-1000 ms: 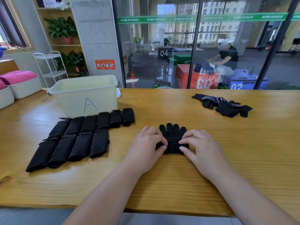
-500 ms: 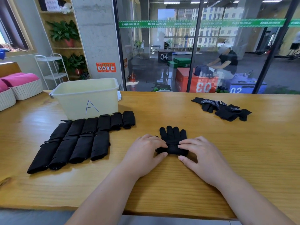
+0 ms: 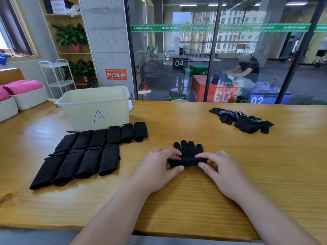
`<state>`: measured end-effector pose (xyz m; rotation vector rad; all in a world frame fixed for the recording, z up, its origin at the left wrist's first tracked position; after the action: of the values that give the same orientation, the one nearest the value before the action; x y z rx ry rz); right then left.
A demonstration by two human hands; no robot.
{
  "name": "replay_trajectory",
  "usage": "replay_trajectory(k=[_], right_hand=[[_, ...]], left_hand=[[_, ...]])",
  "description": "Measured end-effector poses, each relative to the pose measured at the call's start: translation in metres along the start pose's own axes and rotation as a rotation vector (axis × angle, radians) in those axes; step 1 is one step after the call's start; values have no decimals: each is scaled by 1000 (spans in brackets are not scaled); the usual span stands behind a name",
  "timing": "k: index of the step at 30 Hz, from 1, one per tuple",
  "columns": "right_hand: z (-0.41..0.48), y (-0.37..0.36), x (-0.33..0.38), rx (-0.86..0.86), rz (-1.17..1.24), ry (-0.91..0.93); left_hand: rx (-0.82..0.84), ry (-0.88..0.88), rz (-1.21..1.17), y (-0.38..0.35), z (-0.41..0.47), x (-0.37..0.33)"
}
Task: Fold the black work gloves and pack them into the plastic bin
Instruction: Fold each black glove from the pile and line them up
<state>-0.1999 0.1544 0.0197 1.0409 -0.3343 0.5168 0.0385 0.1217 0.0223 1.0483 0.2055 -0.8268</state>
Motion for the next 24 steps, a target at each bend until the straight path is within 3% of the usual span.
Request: replay_trajectory(k=[6,9,18,24], right_hand=[[3,1,-6,-60,255,-160],[6,-2,-5,-103,216,-188],[7,-2,8,-183,-151,165],[1,2,7,-65,-156,178]], left_hand=[[11,99,-107,-1,2,-5],[-12,118,-102,-5,4,-6],[-118,-146,164,-13,11,-5],[-18,-180,218,-10,3,-3]])
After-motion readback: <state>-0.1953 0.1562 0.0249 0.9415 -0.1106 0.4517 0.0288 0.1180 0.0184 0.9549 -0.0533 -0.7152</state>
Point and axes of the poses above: each hand's wrist, its own z-axis towards the middle knuckle, its own y-axis out of the back of the hand, x = y × z, the point moved 4 cm from there along z, towards the middle knuckle, and after that the axes turned 12 degrees about -x, right-handed, at the moved point
